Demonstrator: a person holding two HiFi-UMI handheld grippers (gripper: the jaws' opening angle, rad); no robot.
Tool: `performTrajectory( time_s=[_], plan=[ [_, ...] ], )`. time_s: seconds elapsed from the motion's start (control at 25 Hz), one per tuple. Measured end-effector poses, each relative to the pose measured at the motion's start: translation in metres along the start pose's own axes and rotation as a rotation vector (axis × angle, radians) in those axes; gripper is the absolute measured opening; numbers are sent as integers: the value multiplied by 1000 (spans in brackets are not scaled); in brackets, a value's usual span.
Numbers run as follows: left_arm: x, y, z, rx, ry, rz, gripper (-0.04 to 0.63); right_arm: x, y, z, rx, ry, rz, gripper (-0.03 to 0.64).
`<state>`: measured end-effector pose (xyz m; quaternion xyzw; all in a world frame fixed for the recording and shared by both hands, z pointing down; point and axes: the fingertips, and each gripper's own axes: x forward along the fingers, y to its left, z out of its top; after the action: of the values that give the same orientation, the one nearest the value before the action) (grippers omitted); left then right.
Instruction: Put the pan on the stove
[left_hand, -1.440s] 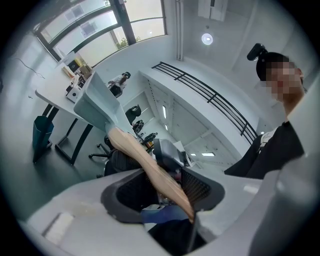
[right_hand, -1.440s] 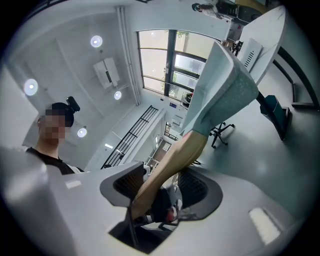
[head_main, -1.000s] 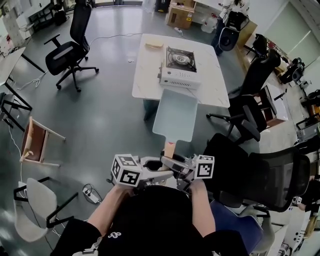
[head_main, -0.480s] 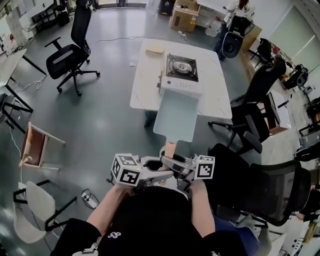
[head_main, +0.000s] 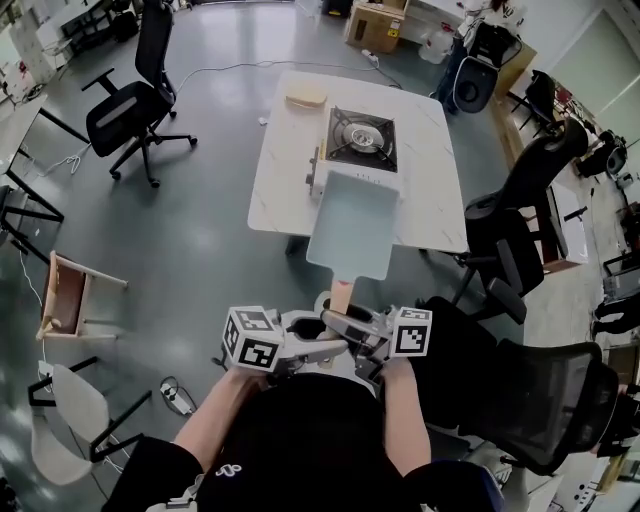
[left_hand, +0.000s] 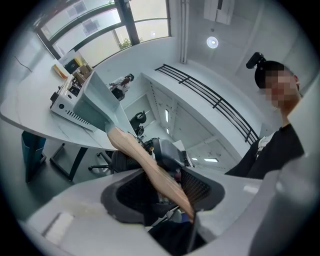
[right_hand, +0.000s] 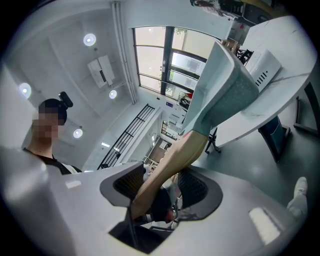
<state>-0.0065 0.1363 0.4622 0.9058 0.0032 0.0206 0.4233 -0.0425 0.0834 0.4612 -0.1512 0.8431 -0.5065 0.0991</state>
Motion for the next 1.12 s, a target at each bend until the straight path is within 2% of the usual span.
performTrajectory(
  time_s=[0.76, 1.12],
  plan=[
    [69, 81, 100, -28, -31, 29, 224, -20, -67, 125, 28, 42, 9, 221],
    [88, 115, 130, -36, -52, 55, 224, -22, -96, 163, 40, 69, 26, 221]
  ],
)
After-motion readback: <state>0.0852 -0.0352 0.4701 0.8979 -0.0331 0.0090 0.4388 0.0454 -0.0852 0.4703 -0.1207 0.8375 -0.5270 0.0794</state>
